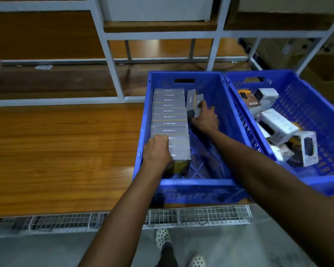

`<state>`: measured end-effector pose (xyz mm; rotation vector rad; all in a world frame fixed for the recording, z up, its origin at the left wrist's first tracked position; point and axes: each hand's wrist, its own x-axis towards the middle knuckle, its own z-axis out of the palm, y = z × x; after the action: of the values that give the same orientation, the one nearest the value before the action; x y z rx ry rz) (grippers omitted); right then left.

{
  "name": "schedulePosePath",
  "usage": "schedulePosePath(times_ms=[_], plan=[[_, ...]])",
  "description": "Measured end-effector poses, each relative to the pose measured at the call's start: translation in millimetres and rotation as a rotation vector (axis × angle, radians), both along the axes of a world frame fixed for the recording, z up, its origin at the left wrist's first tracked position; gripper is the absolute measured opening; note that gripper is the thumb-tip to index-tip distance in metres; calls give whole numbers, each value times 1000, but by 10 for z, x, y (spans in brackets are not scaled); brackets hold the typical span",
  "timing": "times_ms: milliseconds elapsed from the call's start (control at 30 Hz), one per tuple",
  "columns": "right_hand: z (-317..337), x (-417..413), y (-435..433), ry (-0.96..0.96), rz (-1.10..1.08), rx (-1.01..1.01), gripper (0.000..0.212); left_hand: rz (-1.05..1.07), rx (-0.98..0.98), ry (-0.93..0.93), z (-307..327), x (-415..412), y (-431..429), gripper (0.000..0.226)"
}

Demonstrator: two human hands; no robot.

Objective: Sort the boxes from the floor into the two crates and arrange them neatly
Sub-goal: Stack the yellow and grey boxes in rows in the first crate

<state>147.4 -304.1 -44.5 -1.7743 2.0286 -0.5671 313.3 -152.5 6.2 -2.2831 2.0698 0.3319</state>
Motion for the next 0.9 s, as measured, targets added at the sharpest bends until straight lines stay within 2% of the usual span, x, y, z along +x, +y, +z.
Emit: schedulePosePath(times_ms=[100, 167, 267, 400, 500, 567, 633, 767, 833, 900], plan=[[71, -89, -89, 50, 7, -37, 50, 13, 10, 23, -27, 9, -47, 43], [240, -205, -107, 73, -9, -76, 50, 20, -5, 24, -32, 4, -54, 35], [564, -369, 15, 28, 18, -130, 48, 43, -36, 27, -49, 1, -48, 23], [934, -525, 402, -38, 64, -255, 44, 48, 4, 65, 5, -9, -22, 27], [1168, -621, 675, -217, 127, -318, 31, 76, -20, 290, 209, 33, -69, 40], [1334, -677, 813, -373, 265, -300, 27, 71, -211, 515, 474, 66, -77, 49], [1481, -714, 951, -522, 427, -277, 26, -18, -380, 663, 795, 87, -31, 64], [1633, -758, 1118, -707, 602, -213, 26, -224, -403, 582, 1279, 227, 74, 82], [1578, -773, 1152, -736, 693, -117, 27, -287, -396, 525, 1340, 295, 133, 79], [1426, -749, 1186, -754, 750, -27, 27, -296, -318, 494, 1324, 281, 194, 66]])
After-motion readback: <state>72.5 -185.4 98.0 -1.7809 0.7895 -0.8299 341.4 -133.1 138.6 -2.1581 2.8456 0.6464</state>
